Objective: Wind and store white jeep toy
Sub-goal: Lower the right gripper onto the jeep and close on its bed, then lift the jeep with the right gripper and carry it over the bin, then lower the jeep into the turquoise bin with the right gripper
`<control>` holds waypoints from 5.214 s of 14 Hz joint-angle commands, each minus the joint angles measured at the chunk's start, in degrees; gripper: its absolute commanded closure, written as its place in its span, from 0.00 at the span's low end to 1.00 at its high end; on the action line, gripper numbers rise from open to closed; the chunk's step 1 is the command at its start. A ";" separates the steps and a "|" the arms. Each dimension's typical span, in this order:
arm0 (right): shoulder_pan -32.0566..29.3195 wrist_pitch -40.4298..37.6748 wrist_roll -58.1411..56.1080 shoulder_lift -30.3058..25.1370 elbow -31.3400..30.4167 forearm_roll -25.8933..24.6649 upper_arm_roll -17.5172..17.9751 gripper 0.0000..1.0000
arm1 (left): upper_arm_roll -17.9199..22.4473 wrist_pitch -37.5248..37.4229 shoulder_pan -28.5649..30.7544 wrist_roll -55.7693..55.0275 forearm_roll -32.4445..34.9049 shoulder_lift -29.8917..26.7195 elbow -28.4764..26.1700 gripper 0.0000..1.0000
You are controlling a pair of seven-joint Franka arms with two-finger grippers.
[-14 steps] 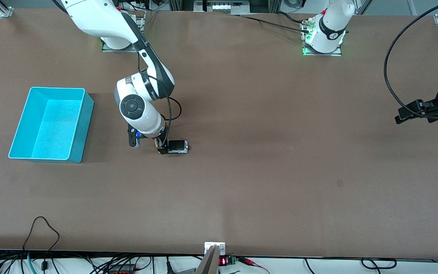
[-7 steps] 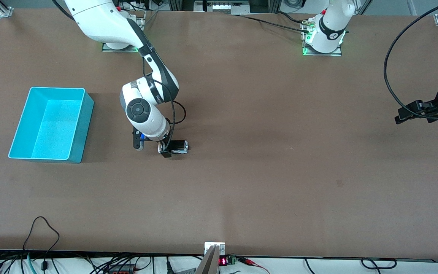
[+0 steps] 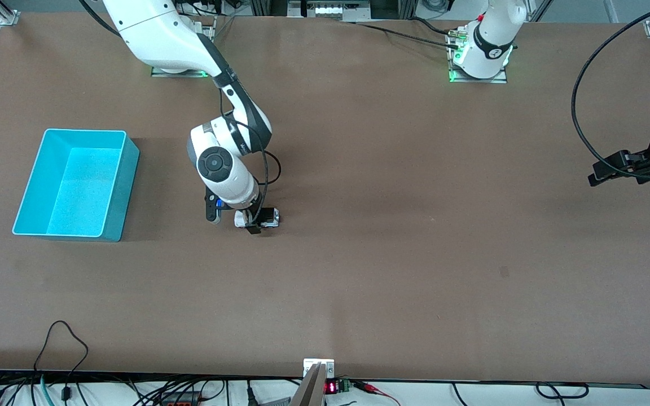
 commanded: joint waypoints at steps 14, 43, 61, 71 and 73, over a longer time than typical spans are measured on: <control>-0.55 0.30 -4.00 1.55 0.80 -2.60 -0.32 0.94 | 0.31 0.56 0.20 -0.07 -0.58 0.03 -0.13 0.00; -49.24 -20.37 -119.67 -26.24 -15.80 -15.79 5.92 1.00 | 0.22 0.56 0.37 -0.16 -0.58 0.21 -0.30 0.00; -52.05 -2.26 -119.05 -19.20 -26.27 -15.79 5.83 0.99 | -0.57 0.21 -0.24 -0.07 -0.58 -0.67 -0.57 0.00; -52.67 -0.76 -118.53 -17.35 -26.18 -15.79 5.92 0.24 | -0.83 0.21 -0.15 -0.07 -0.58 -0.76 -1.00 0.00; -52.67 -1.02 -118.53 -17.70 -26.01 -15.79 6.44 0.00 | -0.83 0.21 -0.07 -0.07 -0.58 -0.76 -1.01 0.00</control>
